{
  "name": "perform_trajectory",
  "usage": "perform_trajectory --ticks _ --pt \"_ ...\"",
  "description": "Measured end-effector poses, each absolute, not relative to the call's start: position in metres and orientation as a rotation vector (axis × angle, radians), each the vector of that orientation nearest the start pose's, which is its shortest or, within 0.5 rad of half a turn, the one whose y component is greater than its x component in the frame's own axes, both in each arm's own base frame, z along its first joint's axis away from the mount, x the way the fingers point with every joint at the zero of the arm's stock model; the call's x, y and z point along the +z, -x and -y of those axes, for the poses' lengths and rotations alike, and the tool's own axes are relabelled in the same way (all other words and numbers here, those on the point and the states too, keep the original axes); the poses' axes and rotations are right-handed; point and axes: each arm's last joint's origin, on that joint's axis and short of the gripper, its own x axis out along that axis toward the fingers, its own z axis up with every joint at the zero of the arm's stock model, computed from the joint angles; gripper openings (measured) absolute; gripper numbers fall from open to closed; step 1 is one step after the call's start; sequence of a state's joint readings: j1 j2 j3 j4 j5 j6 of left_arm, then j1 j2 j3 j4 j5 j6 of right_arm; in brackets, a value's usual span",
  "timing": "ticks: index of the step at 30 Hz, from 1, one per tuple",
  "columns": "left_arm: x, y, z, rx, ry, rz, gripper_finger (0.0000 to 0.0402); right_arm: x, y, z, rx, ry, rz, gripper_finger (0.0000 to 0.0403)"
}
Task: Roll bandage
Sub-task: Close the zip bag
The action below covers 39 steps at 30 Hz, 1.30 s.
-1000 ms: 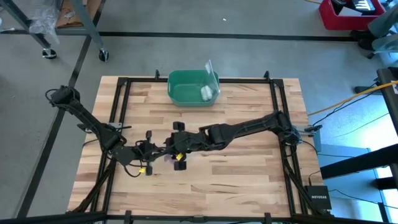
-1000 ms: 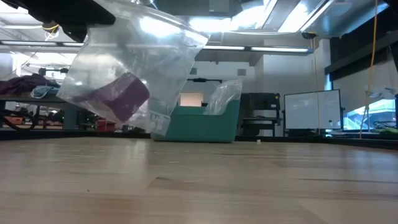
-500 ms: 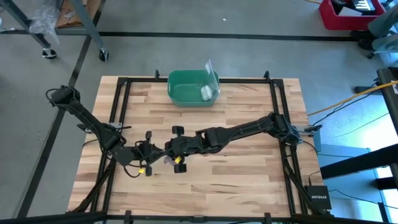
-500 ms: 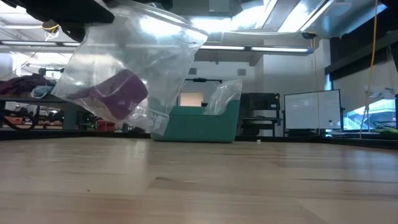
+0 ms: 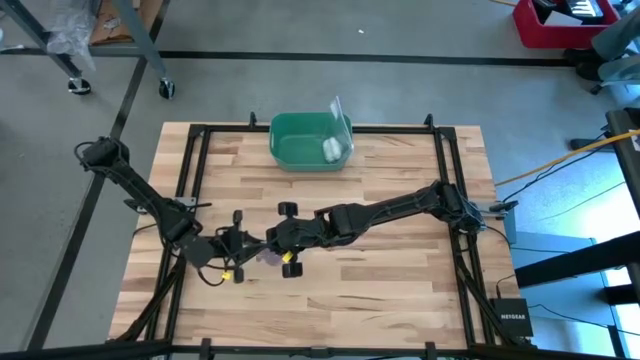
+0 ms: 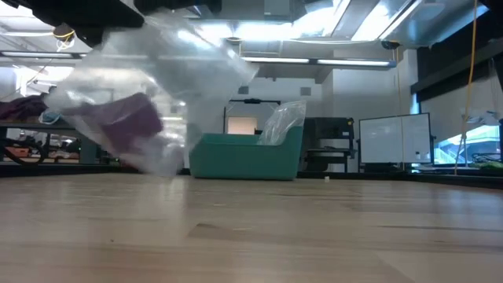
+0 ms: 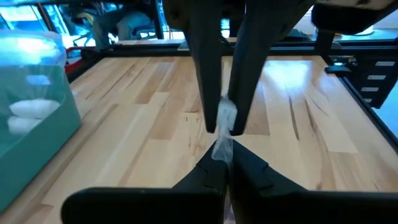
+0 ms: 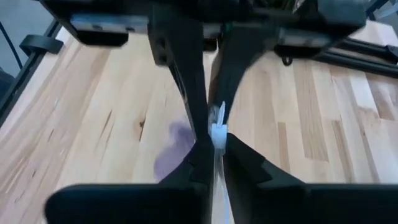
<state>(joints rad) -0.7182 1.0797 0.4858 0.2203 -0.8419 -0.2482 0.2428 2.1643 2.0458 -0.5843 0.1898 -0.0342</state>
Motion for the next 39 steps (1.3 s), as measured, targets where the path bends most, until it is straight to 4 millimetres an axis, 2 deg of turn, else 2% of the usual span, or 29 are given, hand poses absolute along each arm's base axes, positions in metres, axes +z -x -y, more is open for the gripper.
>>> perform_trajectory --ticks 4,12,21,25,30,33,35,39 --pt "0.222 -0.169 0.126 0.162 -0.033 -0.224 0.0 0.288 -0.476 -0.113 0.062 0.189 -0.728 0.0033" --pt "0.232 -0.159 0.126 0.159 -0.029 -0.182 0.0 0.285 -0.471 -0.114 0.064 0.193 -0.78 0.0021" --pt "0.232 -0.159 0.125 0.159 -0.028 -0.184 0.0 0.267 -0.472 -0.114 0.053 0.168 -0.793 0.0005" --pt "0.231 -0.158 0.125 0.153 -0.037 -0.195 0.0 0.254 -0.467 -0.113 0.022 0.121 -0.869 0.0031" --pt "0.23 -0.158 0.125 0.153 -0.042 -0.201 0.0 0.245 -0.456 -0.11 0.015 0.149 -1.001 0.0086" --pt "0.229 -0.158 0.124 0.159 -0.038 -0.213 0.0 0.239 -0.455 -0.111 0.055 0.169 -1.018 0.0118" --pt "0.227 -0.158 0.123 0.163 -0.034 -0.226 0.0 0.226 -0.455 -0.112 0.09 0.175 -0.994 0.0135" --pt "0.225 -0.158 0.123 0.166 -0.028 -0.237 0.0 0.184 -0.446 -0.109 0.095 0.154 -0.881 0.0155"
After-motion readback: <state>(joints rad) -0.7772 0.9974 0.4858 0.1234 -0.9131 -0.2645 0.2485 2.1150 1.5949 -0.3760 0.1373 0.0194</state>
